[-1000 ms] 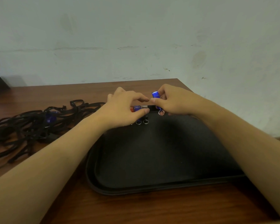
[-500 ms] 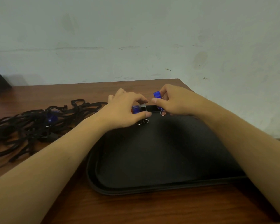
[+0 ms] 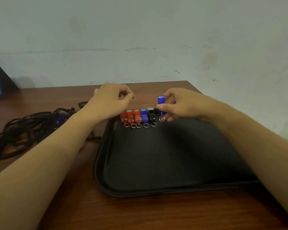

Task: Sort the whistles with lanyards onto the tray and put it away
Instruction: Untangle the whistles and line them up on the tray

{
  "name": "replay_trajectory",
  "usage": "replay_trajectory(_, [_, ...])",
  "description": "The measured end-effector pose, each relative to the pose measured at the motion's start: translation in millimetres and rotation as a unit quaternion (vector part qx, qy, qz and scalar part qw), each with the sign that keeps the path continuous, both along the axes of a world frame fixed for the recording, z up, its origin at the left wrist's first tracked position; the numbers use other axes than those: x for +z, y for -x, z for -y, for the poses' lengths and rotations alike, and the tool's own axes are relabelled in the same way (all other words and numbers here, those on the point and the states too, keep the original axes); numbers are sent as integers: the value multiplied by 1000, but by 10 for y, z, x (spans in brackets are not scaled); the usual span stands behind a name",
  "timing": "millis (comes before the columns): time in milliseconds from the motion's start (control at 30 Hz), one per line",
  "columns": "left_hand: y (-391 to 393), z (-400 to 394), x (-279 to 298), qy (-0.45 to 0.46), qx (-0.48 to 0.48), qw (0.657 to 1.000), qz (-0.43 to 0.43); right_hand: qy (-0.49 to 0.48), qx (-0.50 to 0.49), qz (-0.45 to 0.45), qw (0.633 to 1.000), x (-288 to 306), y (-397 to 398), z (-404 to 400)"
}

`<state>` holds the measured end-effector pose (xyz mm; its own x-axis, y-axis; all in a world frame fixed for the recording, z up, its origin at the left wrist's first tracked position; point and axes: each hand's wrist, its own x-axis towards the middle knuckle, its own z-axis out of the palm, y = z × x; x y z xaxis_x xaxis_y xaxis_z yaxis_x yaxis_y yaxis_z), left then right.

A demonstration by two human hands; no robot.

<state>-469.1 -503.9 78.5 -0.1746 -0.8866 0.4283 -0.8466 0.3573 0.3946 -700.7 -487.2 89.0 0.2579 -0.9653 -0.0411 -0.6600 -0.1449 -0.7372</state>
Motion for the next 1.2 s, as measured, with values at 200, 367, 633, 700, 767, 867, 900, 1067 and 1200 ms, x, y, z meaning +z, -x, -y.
replay_trajectory(200, [-98, 4, 20, -18, 14, 1000, -4, -19, 17, 14, 1000, -12, -9, -17])
replay_trajectory(367, [-139, 24, 2, -30, 25, 999, -11, 2, 16, -8, 1000, -25, -4, -13])
replay_trajectory(633, [-234, 52, 41, -33, 49, 998, -24, 6, 11, -37, 999, -26, -1, -1])
replay_trajectory(700, [-297, 50, 69, -35, 57, 997, -40, 10, 11, -42, 999, -28, 5, -4])
replay_trajectory(767, [-353, 54, 89, -33, 62, 996, -53, 14, 12, -43, 999, -36, 6, -6])
replay_trajectory(867, [-407, 62, 96, -33, 71, 996, -41, 16, 10, -42, 999, -49, 0, 5])
replay_trajectory(900, [-430, 63, 92, -37, 75, 996, -36, 16, 8, -44, 999, -48, -1, 7])
replay_trajectory(1067, [-645, 86, 71, -64, 101, 992, -30, 13, 4, -34, 999, -54, 13, 26])
replay_trajectory(1200, [-783, 102, 97, -83, 113, 989, -38, 8, 0, -23, 1000, -60, 26, 39])
